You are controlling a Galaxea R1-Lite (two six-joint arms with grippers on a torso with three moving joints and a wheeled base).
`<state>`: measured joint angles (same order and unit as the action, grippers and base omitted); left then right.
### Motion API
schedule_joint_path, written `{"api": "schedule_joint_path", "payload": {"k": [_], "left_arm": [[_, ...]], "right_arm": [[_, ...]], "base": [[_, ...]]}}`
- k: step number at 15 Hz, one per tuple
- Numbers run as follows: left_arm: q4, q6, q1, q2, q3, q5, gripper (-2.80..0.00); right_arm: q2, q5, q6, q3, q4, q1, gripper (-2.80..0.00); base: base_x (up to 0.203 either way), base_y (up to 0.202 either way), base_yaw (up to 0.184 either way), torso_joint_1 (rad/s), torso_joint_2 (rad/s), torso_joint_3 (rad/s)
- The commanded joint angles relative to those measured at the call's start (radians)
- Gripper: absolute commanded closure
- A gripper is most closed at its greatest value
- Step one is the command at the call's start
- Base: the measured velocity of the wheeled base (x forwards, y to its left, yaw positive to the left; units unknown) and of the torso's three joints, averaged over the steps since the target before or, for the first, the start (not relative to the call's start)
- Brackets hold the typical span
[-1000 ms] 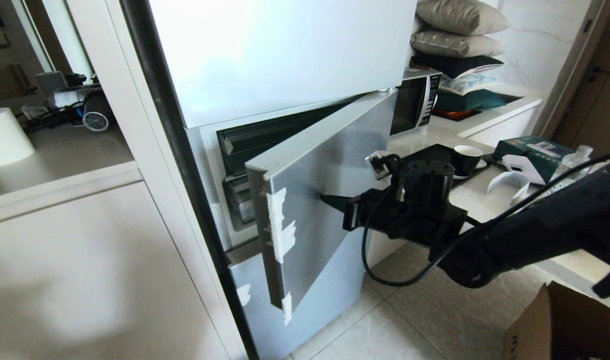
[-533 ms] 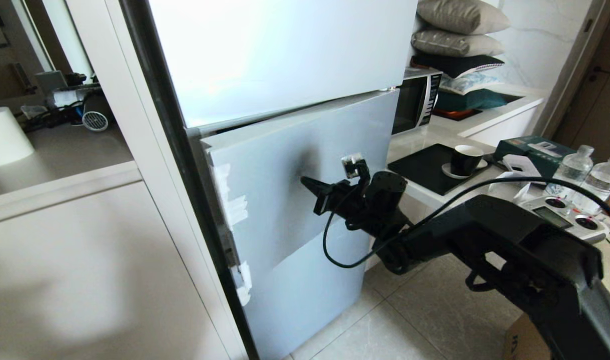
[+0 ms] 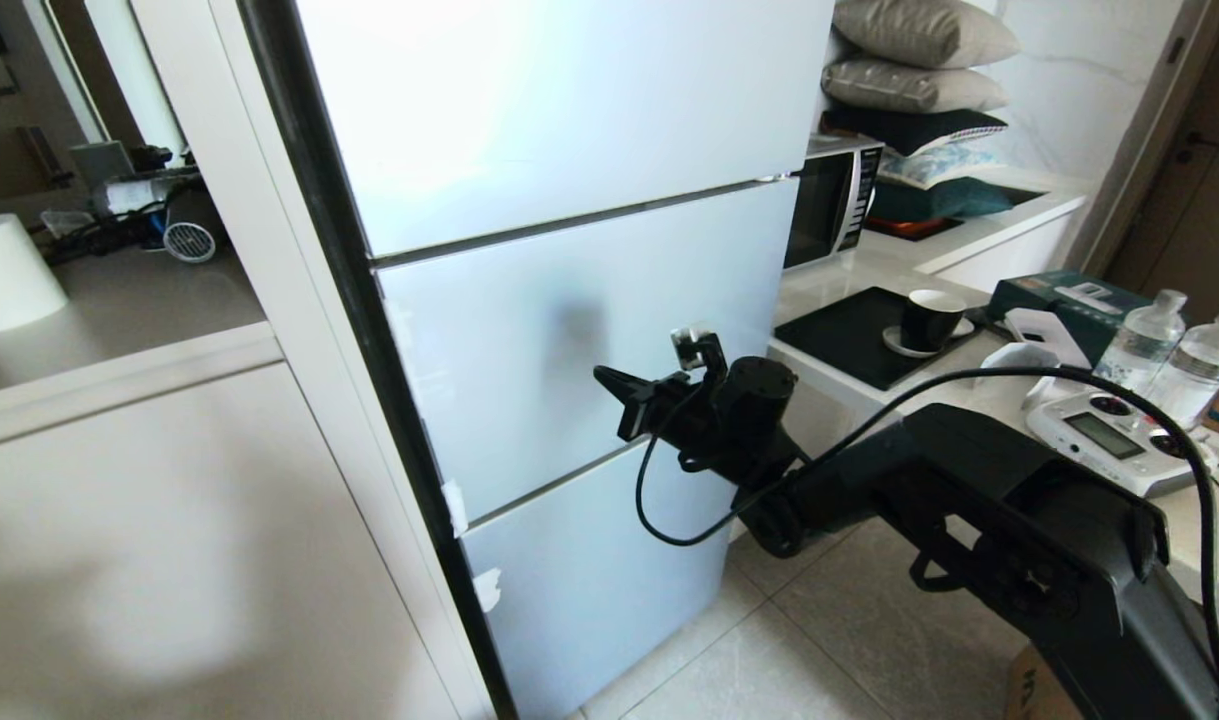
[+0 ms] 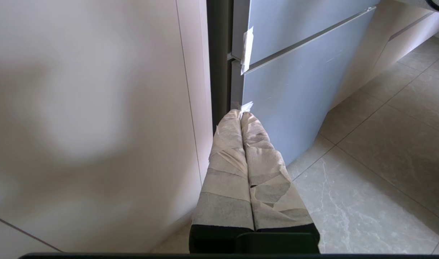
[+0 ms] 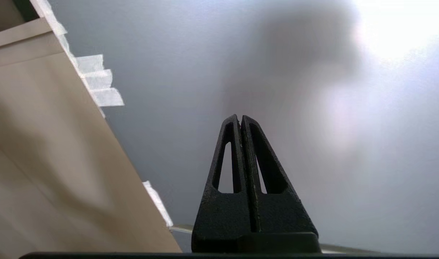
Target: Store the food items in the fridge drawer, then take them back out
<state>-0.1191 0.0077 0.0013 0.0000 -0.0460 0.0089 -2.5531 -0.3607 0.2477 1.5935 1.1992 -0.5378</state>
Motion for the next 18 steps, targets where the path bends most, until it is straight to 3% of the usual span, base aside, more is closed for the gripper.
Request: {"api": "schedule_joint_path", "payload": {"k": [1, 4, 6, 10, 14, 18], "left_arm": [[-0.001, 0.0, 0.0, 0.0, 0.0, 0.0, 0.0], [-0.001, 0.0, 0.0, 0.002, 0.0, 0.0, 0.0], [-0.001, 0.0, 0.0, 0.001, 0.0, 0.0, 0.0], [-0.001, 0.0, 0.0, 0.0, 0.0, 0.0, 0.0], [-0.001, 0.0, 0.0, 0.0, 0.0, 0.0, 0.0], [-0.001, -0.002, 0.0, 0.0, 0.0, 0.0, 0.0]], "right_arm": [[0.099, 0.002, 0.0, -0.116, 0.005, -0.009, 0.0], [0.438, 0.016, -0.036, -0.494, -0.034, -0.022, 0.0], [0.688, 0.071, -0.073, -0.737, -0.061, -0.025, 0.0], [1.206, 0.311, -0.201, -1.124, -0.148, 0.065, 0.0], [1.706, 0.567, -0.313, -1.362, -0.376, 0.216, 0.0], [2.179, 0.63, -0.344, -1.51, -0.772, 0.294, 0.0]], "base": [[0.0, 0.0, 0.0, 0.0, 0.0, 0.0], [0.0, 0.0, 0.0, 0.0, 0.0, 0.0], [0.0, 0.0, 0.0, 0.0, 0.0, 0.0], [0.0, 0.0, 0.0, 0.0, 0.0, 0.0], [0.0, 0.0, 0.0, 0.0, 0.0, 0.0], [0.0, 0.0, 0.0, 0.0, 0.0, 0.0]]}}
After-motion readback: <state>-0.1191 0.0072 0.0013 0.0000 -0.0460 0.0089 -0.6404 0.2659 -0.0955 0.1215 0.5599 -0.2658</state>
